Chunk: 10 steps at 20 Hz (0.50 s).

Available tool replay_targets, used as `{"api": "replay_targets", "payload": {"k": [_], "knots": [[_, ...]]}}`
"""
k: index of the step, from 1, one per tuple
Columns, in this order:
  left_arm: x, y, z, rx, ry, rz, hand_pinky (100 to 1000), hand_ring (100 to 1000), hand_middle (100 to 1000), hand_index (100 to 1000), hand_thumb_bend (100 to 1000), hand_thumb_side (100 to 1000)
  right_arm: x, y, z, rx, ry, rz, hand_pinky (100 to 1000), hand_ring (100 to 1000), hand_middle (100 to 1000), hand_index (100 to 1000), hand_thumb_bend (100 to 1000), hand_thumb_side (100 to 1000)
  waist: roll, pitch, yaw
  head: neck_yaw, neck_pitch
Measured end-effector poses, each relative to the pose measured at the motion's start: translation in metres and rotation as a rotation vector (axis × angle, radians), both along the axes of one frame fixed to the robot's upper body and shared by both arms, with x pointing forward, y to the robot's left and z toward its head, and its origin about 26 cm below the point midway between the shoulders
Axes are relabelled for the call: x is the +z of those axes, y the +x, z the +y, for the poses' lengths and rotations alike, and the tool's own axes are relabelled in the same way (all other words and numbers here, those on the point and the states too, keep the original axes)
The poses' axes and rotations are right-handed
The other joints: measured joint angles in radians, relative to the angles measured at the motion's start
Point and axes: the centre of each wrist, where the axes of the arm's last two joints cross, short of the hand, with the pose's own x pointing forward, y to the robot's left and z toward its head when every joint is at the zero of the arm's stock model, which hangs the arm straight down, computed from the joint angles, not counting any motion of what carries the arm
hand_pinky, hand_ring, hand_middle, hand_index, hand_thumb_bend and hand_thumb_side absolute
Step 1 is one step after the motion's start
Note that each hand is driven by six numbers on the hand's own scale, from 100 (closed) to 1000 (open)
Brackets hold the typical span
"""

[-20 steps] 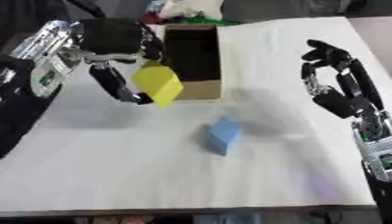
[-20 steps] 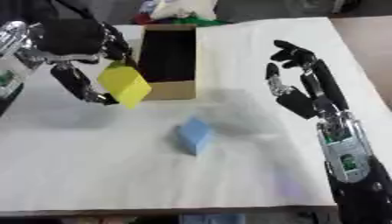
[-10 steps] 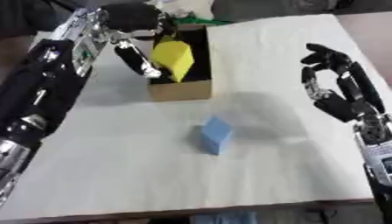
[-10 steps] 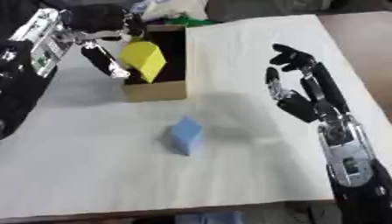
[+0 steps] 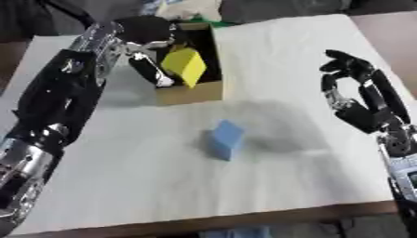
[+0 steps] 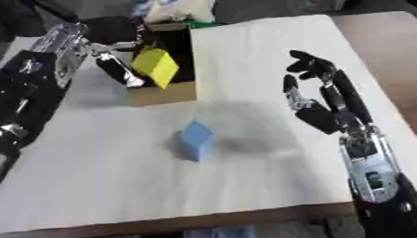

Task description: Pick up objects on the table and place them in the box.

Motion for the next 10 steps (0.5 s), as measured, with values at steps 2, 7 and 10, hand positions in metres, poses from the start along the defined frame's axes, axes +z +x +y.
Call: {"api": "replay_targets", "payload": {"k": [2, 7, 10], "knots": [[0.000, 0.000, 0.002, 0.017, 0.000, -0.013, 838, 766, 734, 928, 380, 510, 0.000, 0.000, 0.000, 0.000, 0.000, 0.000, 697, 752, 672, 925, 100, 810, 0.000, 0.000, 0.003, -0.001, 0.000], [0.001, 0.000, 0.012, 0.052, -0.012, -0.034, 856, 785, 764, 950, 412, 642, 0.000, 0.000, 0.000, -0.001, 0.000, 0.001, 698, 752, 671, 925, 100, 808, -0.001, -0.005, 0.016, -0.006, 0.000], [0.006, -0.001, 0.021, 0.071, -0.020, -0.045, 854, 783, 770, 956, 387, 683, -0.001, 0.000, 0.000, -0.002, -0.001, 0.007, 700, 752, 673, 926, 100, 795, -0.005, -0.010, 0.026, -0.009, 0.000]]}}
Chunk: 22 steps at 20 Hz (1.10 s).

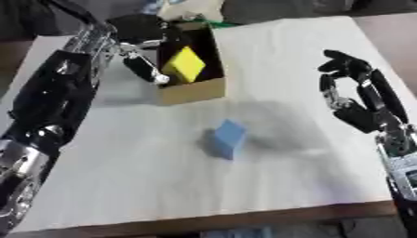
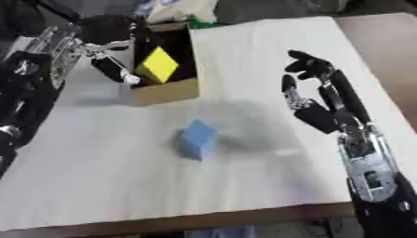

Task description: Pick up objects on the table and place them in the box.

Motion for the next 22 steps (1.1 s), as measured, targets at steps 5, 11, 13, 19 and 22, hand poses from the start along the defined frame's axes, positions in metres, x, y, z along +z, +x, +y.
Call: {"api": "replay_targets", "payload": {"k": [5, 11, 13, 19, 22], "knots": [[0.006, -0.006, 0.017, 0.002, -0.076, -0.010, 817, 747, 736, 940, 254, 653, 0.002, 0.004, 0.002, 0.011, -0.022, -0.001, 709, 755, 683, 930, 100, 735, -0.010, -0.012, 0.024, -0.008, 0.001], [0.011, -0.027, 0.047, -0.076, -0.212, -0.008, 804, 730, 716, 933, 173, 650, 0.015, 0.022, 0.006, 0.096, -0.196, 0.005, 740, 768, 719, 943, 100, 684, -0.028, -0.027, 0.058, -0.023, 0.006], [0.013, -0.039, 0.054, -0.113, -0.241, -0.003, 800, 724, 708, 931, 151, 651, 0.019, 0.031, 0.007, 0.142, -0.292, 0.022, 760, 783, 738, 954, 100, 677, -0.034, -0.030, 0.067, -0.028, 0.009], [0.024, -0.076, 0.064, -0.202, -0.318, 0.026, 786, 707, 689, 926, 100, 672, 0.030, 0.059, 0.022, 0.326, -0.594, 0.085, 811, 831, 821, 989, 162, 569, -0.050, -0.038, 0.082, -0.042, 0.009], [0.030, -0.091, 0.062, -0.238, -0.338, 0.054, 784, 704, 685, 926, 100, 689, 0.035, 0.070, 0.032, 0.423, -0.741, 0.111, 829, 852, 865, 1000, 227, 519, -0.055, -0.040, 0.087, -0.050, 0.009]]}}
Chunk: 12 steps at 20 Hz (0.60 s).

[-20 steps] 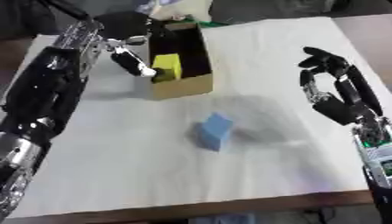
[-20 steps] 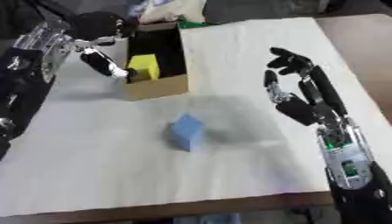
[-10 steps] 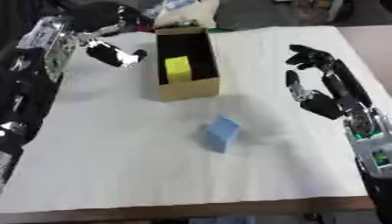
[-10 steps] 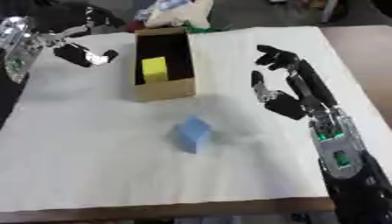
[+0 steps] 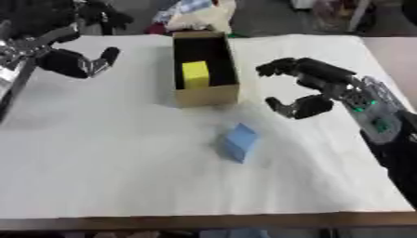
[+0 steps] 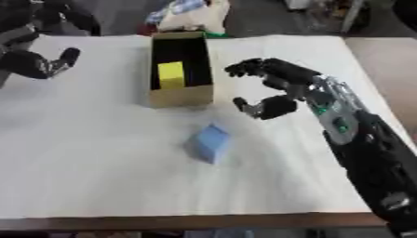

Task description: Pick up objects on the table and place them in the box.

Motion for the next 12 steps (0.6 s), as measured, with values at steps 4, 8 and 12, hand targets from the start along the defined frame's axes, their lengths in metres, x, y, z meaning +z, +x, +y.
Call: {"api": "replay_targets", "payload": {"k": [4, 8, 12], "knots": [[0.003, -0.013, -0.003, -0.038, -0.009, 0.040, 783, 702, 683, 927, 100, 718, 0.002, 0.008, 0.008, 0.035, -0.101, 0.027, 840, 869, 895, 1000, 246, 470, -0.006, 0.000, 0.002, -0.006, 0.000], [0.001, -0.020, -0.003, -0.048, 0.000, 0.082, 782, 701, 681, 929, 100, 744, 0.001, 0.012, 0.012, 0.030, -0.137, 0.049, 851, 884, 917, 1000, 267, 461, -0.012, -0.003, 0.002, -0.008, 0.000], [-0.002, -0.021, -0.001, -0.045, 0.005, 0.117, 783, 701, 682, 933, 100, 776, 0.004, 0.014, 0.017, 0.030, -0.153, 0.062, 857, 889, 923, 1000, 277, 458, -0.018, -0.006, -0.003, -0.008, 0.000]]}}
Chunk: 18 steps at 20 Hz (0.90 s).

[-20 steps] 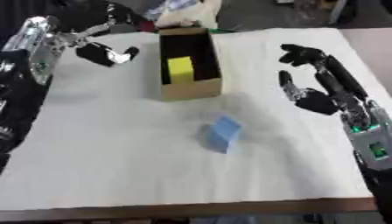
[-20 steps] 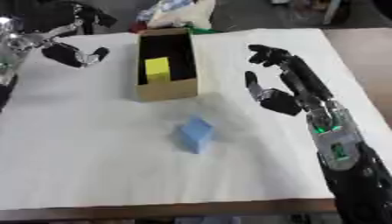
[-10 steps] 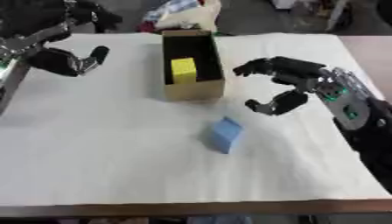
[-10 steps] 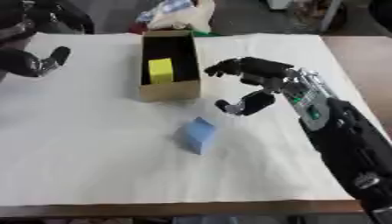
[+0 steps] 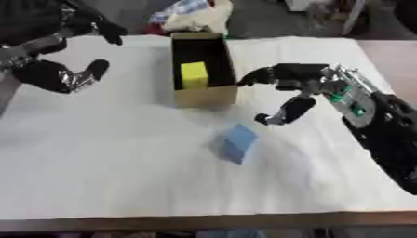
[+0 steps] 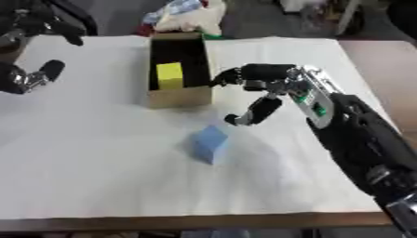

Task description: Pick up objects on the table and place them in the box.

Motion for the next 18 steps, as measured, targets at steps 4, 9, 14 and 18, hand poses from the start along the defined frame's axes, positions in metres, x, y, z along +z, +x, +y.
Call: {"api": "replay_targets", "payload": {"k": [4, 9, 14, 18], "knots": [[-0.005, -0.001, 0.002, 0.010, 0.010, 0.029, 782, 700, 681, 934, 100, 791, 0.000, -0.001, 0.005, 0.007, -0.013, 0.016, 861, 890, 923, 1000, 280, 470, -0.007, -0.002, -0.008, 0.002, 0.000], [-0.007, -0.001, 0.003, 0.018, 0.019, 0.047, 781, 698, 680, 934, 100, 807, -0.002, -0.010, 0.017, 0.051, -0.008, 0.031, 860, 890, 920, 1000, 275, 485, -0.014, -0.003, -0.015, 0.002, 0.000], [-0.009, 0.000, 0.005, 0.027, 0.022, 0.058, 780, 698, 680, 934, 100, 818, -0.008, -0.024, 0.026, 0.091, -0.002, 0.044, 864, 890, 924, 1000, 268, 486, -0.015, 0.005, -0.022, 0.003, -0.001], [-0.009, 0.000, 0.005, 0.030, 0.024, 0.060, 779, 697, 679, 935, 100, 823, -0.008, -0.029, 0.025, 0.097, -0.006, 0.036, 864, 890, 924, 1000, 270, 485, -0.015, 0.009, -0.029, 0.003, -0.004]]}}
